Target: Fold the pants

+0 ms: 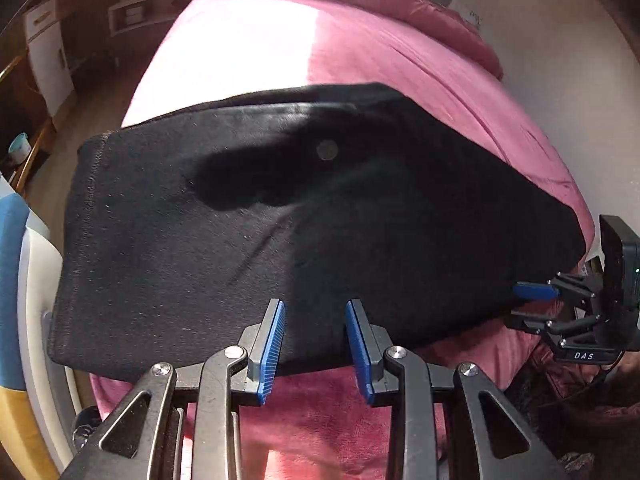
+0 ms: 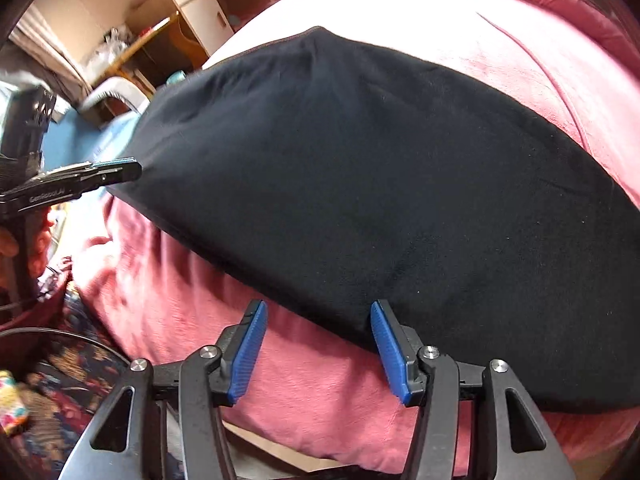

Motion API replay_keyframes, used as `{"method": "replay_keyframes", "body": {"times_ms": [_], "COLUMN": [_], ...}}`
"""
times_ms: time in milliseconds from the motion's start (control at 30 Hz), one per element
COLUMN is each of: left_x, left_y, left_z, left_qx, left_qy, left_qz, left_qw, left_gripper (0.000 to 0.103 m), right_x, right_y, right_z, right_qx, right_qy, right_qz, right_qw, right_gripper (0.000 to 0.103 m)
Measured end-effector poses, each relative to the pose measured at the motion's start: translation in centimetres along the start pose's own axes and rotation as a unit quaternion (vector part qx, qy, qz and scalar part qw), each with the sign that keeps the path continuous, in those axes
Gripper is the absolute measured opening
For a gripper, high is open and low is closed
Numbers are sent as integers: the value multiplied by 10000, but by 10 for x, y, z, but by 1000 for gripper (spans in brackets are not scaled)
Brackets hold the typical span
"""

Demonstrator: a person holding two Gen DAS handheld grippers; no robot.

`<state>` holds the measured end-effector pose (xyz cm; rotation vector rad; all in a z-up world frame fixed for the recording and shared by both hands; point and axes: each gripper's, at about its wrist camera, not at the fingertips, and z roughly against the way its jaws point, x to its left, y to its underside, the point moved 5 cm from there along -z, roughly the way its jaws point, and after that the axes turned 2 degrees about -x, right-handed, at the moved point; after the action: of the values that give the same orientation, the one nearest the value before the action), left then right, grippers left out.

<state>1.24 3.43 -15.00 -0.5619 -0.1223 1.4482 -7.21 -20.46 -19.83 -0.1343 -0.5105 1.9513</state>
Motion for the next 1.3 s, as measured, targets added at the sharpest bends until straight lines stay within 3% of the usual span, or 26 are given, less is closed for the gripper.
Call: {"method": "replay_keyframes", "body": {"times_ms": [33,100,233,400,500,567,667,767,867,900,933,1000,1067,1100,1233,1300], "left_x": [-1,-5,-9,-13,-23,-30,-49,-78,-96,-96,-97,-96,-91,-90,-89,-91], "left_y": [2,5,15,17,-1,-13,-25,-24,-9,-6,-5,-1,1,1,2,0], "left_z": [-4,-10,-15,-11,10,11,-2,-18,-40,-44,-46,-48,-47,-47,-47,-48], "left_qx": [68,194,436,465,-7,-192,-169,-5,408,473,468,429,439,440,446,459], "left_qy": [-51,-35,-50,14,720,764,854,809,744,672,627,653,720,731,645,603], "left_qz": [-34,-139,-333,-340,-72,-70,-207,-662,-929,-959,-973,-891,-752,-717,-717,-709], "left_qw": [10000,9997,9985,9983,9974,9969,9960,9945,9921,9920,9922,9930,9936,9938,9943,9946], "left_gripper": [32,31,24,20,23,25,26,26,26,26,26,26,26,26,26,26], "right_x": [1,-2,4,-2,-4,-6,-16,-37,-72,-85,-97,-131,-173,-194,-273,-300], "right_y": [-1,-1,8,18,17,19,22,28,39,45,55,73,96,110,180,209], "right_z": [-2,2,12,-4,3,7,19,32,51,59,70,89,109,117,142,148], "right_qx": [0,-76,-63,180,112,116,12,-144,-365,-462,-608,-881,-1254,-1445,-2215,-2522], "right_qy": [89,-6,-53,-119,-205,-289,-311,-282,-255,-239,-239,-232,-241,-265,-408,-431], "right_qz": [40,2,355,43,77,-47,-281,-698,-1404,-1671,-2008,-2692,-3504,-3926,-5582,-6076], "right_qw": [10000,10000,9993,9998,9997,9995,9991,9971,9891,9846,9775,9588,9278,9079,7985,7519], "right_gripper": [23,11,0,0,0,0,1,2,17,27,33,35,35,35,38,38]}}
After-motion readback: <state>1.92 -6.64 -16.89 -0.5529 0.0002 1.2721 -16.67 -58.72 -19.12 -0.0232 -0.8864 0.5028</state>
